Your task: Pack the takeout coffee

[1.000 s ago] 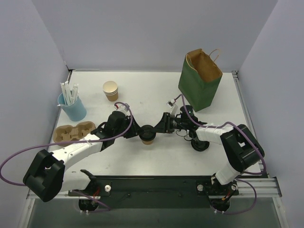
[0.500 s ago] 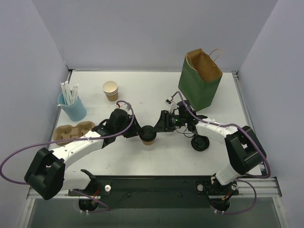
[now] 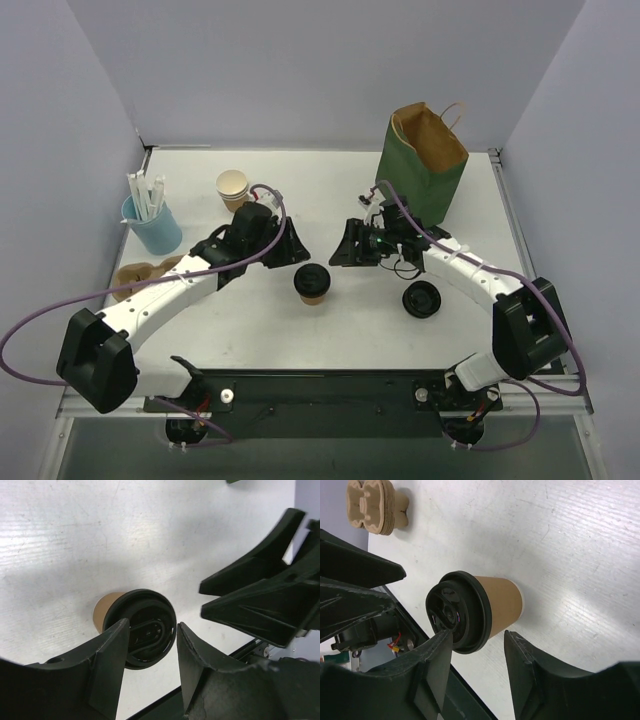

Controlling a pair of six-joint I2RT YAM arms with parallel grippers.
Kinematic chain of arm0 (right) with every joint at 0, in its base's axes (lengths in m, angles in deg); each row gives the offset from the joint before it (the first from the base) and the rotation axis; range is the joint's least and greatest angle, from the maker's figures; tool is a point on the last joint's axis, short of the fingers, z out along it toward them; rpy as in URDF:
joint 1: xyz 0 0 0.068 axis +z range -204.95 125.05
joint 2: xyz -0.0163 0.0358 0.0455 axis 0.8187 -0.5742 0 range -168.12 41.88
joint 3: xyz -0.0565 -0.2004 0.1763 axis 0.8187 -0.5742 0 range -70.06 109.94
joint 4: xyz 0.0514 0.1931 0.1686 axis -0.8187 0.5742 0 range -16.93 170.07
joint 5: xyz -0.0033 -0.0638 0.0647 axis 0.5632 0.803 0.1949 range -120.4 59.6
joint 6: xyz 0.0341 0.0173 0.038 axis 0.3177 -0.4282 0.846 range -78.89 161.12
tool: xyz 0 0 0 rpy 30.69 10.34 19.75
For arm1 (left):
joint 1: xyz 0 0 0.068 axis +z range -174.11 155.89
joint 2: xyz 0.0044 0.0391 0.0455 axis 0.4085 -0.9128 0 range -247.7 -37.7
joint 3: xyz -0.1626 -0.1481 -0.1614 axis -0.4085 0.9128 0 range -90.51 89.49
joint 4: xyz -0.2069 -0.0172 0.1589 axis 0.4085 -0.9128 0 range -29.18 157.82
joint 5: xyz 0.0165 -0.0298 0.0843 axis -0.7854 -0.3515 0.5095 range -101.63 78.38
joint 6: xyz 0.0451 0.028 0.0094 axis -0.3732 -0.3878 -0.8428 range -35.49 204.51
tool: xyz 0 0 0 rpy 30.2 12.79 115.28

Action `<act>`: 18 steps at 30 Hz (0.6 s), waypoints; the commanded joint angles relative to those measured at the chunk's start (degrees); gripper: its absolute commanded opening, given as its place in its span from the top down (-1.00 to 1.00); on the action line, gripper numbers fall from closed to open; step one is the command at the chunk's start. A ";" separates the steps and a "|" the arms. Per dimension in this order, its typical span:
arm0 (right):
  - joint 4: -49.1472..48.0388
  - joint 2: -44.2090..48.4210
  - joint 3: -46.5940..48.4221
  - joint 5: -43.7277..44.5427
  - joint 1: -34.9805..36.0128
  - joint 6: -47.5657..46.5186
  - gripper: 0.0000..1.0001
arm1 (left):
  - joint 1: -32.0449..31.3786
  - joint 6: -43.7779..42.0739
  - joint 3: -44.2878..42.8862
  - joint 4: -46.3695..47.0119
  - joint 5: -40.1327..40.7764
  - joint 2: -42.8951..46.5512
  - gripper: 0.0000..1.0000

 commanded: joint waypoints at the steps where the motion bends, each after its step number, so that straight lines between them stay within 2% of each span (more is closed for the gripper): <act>1: 4.34 3.40 0.02 3.55 -0.08 2.13 0.13 | 0.24 -2.18 1.40 -0.95 0.12 -1.48 -0.05; 3: 3.02 3.75 -2.27 2.76 0.01 5.55 0.18 | 0.15 -2.18 3.33 -0.07 -0.07 -1.92 -0.05; 7: -7.33 4.37 -7.54 -1.10 0.53 11.44 0.18 | -0.11 -2.35 5.36 1.52 0.28 -2.71 -0.04; 18: -15.62 1.65 -11.68 -4.36 2.64 15.77 0.26 | -0.90 -1.57 9.05 3.80 1.51 -3.77 -0.02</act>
